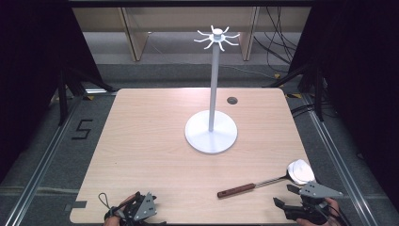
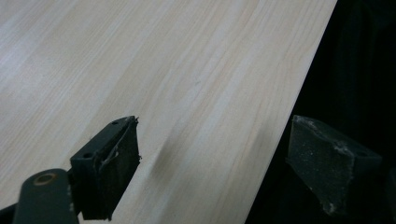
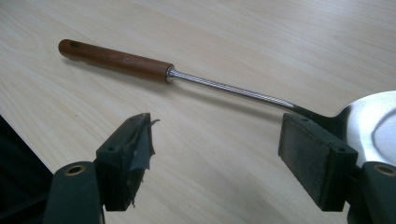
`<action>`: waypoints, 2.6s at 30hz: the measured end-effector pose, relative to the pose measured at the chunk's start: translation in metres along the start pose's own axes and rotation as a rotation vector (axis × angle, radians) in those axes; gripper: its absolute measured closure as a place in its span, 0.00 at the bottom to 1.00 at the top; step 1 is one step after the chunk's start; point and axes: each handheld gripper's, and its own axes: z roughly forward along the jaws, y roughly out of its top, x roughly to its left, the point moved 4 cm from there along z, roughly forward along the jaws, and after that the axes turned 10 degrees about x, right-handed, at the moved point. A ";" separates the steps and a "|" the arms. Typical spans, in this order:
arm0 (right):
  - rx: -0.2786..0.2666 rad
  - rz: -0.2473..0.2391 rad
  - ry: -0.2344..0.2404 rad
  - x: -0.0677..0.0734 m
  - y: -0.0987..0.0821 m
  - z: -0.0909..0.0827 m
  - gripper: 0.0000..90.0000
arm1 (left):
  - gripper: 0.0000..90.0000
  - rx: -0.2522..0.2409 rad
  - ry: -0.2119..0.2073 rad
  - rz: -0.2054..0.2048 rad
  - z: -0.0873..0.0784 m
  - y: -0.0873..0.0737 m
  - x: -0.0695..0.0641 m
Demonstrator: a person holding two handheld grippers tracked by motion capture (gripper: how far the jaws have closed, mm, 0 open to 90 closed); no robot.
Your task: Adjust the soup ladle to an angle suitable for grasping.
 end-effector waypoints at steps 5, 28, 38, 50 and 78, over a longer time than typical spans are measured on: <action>0.013 0.030 0.021 0.004 -0.001 0.001 0.30 | 0.18 -0.001 -0.002 0.002 0.000 0.000 0.000; 0.061 -0.206 0.001 0.024 0.023 0.006 0.25 | 0.18 0.002 -0.002 0.000 0.001 0.000 0.000; 0.109 -0.292 -0.017 0.030 0.039 0.021 0.26 | 0.18 0.002 -0.008 -0.004 0.001 0.000 0.000; 0.183 -0.382 0.023 0.041 0.065 0.044 0.38 | 0.18 0.005 -0.002 -0.004 0.001 -0.001 0.001; 0.437 -0.563 0.191 0.058 0.087 0.094 0.59 | 0.18 0.004 0.000 -0.008 0.001 -0.001 0.001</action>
